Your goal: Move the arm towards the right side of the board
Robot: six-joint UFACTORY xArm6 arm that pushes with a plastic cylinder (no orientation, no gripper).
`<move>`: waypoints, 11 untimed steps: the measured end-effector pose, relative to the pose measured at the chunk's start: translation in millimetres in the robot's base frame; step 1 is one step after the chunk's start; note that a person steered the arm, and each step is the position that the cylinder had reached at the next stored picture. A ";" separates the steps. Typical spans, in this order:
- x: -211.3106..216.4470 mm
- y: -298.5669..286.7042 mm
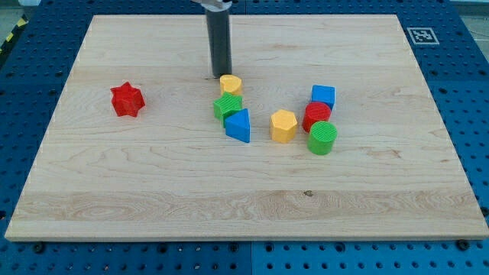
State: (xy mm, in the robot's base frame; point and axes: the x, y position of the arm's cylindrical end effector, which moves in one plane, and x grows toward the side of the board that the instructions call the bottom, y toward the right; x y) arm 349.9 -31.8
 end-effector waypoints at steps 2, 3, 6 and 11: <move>0.0 43.5; 0.0 73.3; 0.0 117.7; 0.1 188.6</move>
